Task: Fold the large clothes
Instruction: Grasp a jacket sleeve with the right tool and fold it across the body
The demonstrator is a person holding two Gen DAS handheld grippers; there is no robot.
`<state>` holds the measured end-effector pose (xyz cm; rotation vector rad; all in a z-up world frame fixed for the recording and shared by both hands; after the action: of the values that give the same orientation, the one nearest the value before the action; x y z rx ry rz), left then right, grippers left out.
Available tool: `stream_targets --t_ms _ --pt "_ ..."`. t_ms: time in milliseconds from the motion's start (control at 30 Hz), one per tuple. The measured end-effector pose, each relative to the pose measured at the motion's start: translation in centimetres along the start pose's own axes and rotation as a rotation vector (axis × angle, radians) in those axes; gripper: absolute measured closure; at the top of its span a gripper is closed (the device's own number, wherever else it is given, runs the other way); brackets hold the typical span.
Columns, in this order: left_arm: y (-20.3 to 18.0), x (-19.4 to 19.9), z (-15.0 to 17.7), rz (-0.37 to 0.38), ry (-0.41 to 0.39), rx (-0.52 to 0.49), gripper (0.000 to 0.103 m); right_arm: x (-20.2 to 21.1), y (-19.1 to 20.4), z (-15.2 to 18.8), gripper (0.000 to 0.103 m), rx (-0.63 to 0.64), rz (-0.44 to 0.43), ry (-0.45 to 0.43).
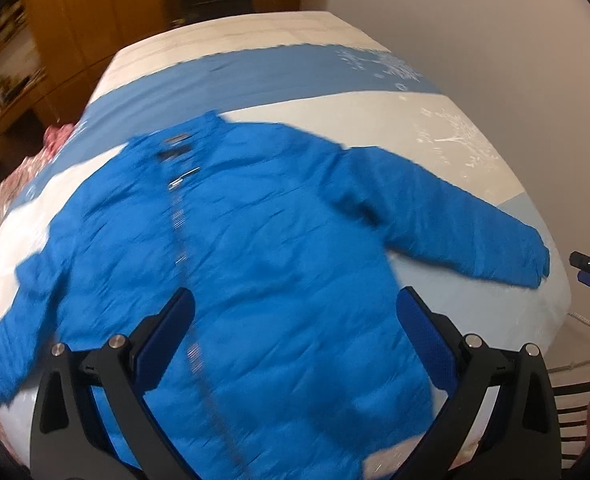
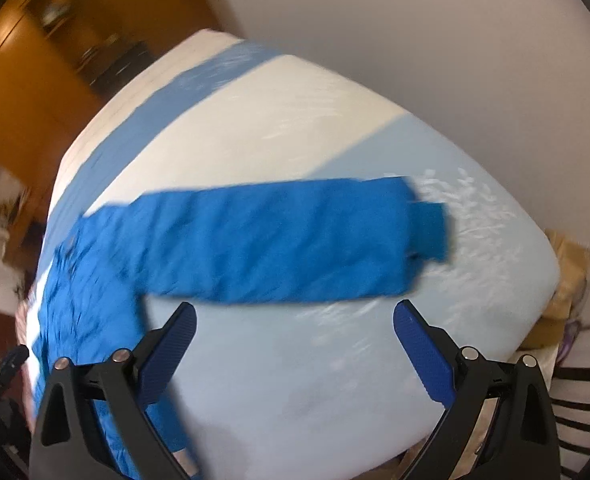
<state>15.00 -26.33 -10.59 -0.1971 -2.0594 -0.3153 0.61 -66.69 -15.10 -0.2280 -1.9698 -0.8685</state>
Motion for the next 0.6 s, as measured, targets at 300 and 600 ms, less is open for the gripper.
stream_targets --t_ms 300,600 --pt "-11.7 -6.3 -5.3 0.097 0.089 -0.034 0.004 -5.0 -9.4 -2.8 0.012 -0.142 -0.097 0.141" --pt "-17.1 -12.3 -5.1 0.134 0.229 -0.054 0.029 -8.7 -10.1 -3.0 0.043 -0.133 -0.164 0.243"
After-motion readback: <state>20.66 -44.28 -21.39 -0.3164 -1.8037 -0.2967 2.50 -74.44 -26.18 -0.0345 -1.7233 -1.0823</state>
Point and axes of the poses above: each gripper's, at about its wrist camera, not at the fingertips, and x roughly against the way its jaws point, y to its left, z to its underside, the point moved 9 cm from there along -x, roughly the way its jaws point, and after that the axes turned 12 degrees about -z, right-handed, at the moved point
